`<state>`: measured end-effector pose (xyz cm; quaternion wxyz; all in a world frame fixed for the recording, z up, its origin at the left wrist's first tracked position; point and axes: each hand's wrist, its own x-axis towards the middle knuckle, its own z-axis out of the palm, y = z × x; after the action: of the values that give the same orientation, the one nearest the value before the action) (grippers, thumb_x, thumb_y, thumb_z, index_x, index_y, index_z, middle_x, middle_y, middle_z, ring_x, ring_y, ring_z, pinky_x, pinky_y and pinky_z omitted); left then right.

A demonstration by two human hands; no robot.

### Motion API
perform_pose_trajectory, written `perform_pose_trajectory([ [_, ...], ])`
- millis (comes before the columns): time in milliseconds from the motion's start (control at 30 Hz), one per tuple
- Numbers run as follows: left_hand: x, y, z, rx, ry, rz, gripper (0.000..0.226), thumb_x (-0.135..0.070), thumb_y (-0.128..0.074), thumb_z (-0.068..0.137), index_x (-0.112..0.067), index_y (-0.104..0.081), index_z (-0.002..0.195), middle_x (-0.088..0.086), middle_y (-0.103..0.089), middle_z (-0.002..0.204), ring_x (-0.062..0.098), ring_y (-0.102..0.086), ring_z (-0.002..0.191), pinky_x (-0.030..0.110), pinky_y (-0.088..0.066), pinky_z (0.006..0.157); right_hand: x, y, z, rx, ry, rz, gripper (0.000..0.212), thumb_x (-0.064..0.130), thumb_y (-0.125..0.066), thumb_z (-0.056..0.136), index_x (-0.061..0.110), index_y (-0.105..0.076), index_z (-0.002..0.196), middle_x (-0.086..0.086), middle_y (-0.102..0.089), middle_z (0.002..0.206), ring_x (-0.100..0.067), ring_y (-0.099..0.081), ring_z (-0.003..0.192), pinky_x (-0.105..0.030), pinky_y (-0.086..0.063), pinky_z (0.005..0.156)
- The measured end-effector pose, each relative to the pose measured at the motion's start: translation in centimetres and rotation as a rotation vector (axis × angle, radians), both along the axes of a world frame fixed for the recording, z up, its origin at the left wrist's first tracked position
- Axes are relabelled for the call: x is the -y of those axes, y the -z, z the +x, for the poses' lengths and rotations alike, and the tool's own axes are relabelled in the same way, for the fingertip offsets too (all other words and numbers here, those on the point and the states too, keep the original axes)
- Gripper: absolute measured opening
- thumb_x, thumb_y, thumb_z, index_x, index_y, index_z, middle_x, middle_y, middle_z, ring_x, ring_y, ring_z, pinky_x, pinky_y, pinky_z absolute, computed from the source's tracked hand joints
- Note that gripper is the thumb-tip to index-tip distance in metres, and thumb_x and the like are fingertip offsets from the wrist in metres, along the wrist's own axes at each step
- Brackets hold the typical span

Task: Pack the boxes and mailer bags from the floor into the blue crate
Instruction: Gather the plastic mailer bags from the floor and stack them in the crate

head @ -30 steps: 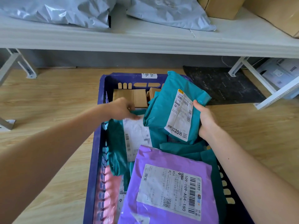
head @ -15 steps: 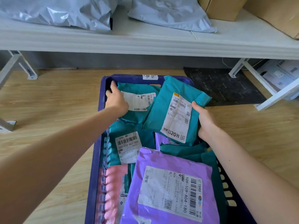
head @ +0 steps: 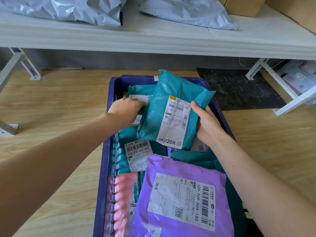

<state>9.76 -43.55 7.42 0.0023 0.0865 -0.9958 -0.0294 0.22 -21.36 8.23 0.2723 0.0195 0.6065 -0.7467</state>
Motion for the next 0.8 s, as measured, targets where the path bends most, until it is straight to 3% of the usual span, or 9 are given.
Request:
perform_pose_trajectory([
  [100, 0.2, -1.1, -0.2, -0.074, -0.106, 0.166, 0.030, -0.014, -0.044, 0.096, -0.025, -0.059, 0.120, 0.011, -0.066, 0.108, 0.040, -0.060, 0.093, 0.041, -0.048, 0.072, 0.2, 0.1, 0.7, 0.043, -0.217, -0.092, 0.031, 0.014, -0.055, 0.093, 0.021, -0.057, 0.123, -0.006, -0.065, 0.124, -0.023, -0.062, 0.113, -0.041, -0.050, 0.095],
  [167, 0.5, -1.9, -0.1, -0.121, -0.195, 0.265, 0.029, -0.007, -0.046, 0.092, -0.016, -0.063, 0.115, 0.017, -0.066, 0.109, 0.042, -0.059, 0.096, 0.044, -0.049, 0.080, 0.6, 0.2, 1.2, 0.036, -0.318, -0.042, 0.032, 0.008, -0.055, 0.093, 0.018, -0.057, 0.123, -0.009, -0.063, 0.127, -0.025, -0.060, 0.116, -0.042, -0.047, 0.099],
  [433, 1.9, -3.5, -0.2, -0.256, -0.292, 0.571, 0.025, -0.024, -0.055, 0.094, -0.016, -0.070, 0.112, 0.005, -0.070, 0.112, 0.023, -0.061, 0.099, 0.028, -0.045, 0.075, 1.8, 1.8, 2.1, 0.098, -0.539, 0.220, 0.028, 0.010, -0.057, 0.092, 0.010, -0.058, 0.120, -0.012, -0.065, 0.119, -0.027, -0.063, 0.106, -0.046, -0.047, 0.099],
  [500, 1.9, -3.5, -0.5, -0.212, -0.260, 0.529, 0.026, -0.024, -0.056, 0.094, -0.017, -0.069, 0.115, 0.003, -0.070, 0.113, 0.019, -0.060, 0.091, 0.024, -0.039, 0.070, 2.3, 2.6, 2.3, 0.078, -0.588, 0.380, 0.031, 0.016, -0.060, 0.092, 0.010, -0.058, 0.121, -0.007, -0.068, 0.112, -0.023, -0.066, 0.099, -0.044, -0.052, 0.093],
  [600, 1.4, -3.0, -0.4, -0.164, -0.202, 0.387, 0.027, -0.028, -0.053, 0.095, -0.023, -0.068, 0.116, 0.005, -0.070, 0.111, 0.025, -0.060, 0.088, 0.027, -0.039, 0.069, 3.5, 3.0, 3.0, -0.026, -0.653, 0.656, 0.046, 0.033, -0.067, 0.087, 0.010, -0.053, 0.125, -0.005, -0.066, 0.119, -0.023, -0.062, 0.110, -0.039, -0.049, 0.093],
  [667, 1.3, -2.4, -0.3, -0.168, -0.188, 0.319, 0.027, -0.029, -0.049, 0.097, -0.026, -0.069, 0.114, 0.007, -0.071, 0.106, 0.032, -0.061, 0.091, 0.030, -0.041, 0.068, 4.0, 3.3, 3.1, -0.068, -0.683, 0.741, 0.050, 0.039, -0.066, 0.086, 0.008, -0.052, 0.124, -0.004, -0.064, 0.119, -0.020, -0.062, 0.106, -0.030, -0.050, 0.083],
  [767, 1.2, -2.0, -0.2, -0.208, -0.193, 0.295, 0.026, -0.029, -0.047, 0.097, -0.024, -0.071, 0.108, 0.009, -0.071, 0.099, 0.036, -0.060, 0.088, 0.032, -0.042, 0.067, 3.7, 2.8, 2.9, 0.006, -0.748, 0.741, 0.031, 0.033, -0.065, 0.089, 0.010, -0.054, 0.108, 0.001, -0.064, 0.088, -0.003, -0.062, 0.065, -0.014, -0.046, 0.047],
  [800, 1.2, -1.9, -0.3, -0.220, -0.194, 0.297, 0.026, -0.029, -0.047, 0.097, -0.024, -0.071, 0.108, 0.009, -0.071, 0.098, 0.036, -0.059, 0.088, 0.032, -0.042, 0.067, 3.5, 2.6, 2.8, 0.018, -0.772, 0.752, 0.030, 0.033, -0.065, 0.089, 0.011, -0.055, 0.107, 0.003, -0.062, 0.084, 0.000, -0.060, 0.060, -0.013, -0.044, 0.043],
])
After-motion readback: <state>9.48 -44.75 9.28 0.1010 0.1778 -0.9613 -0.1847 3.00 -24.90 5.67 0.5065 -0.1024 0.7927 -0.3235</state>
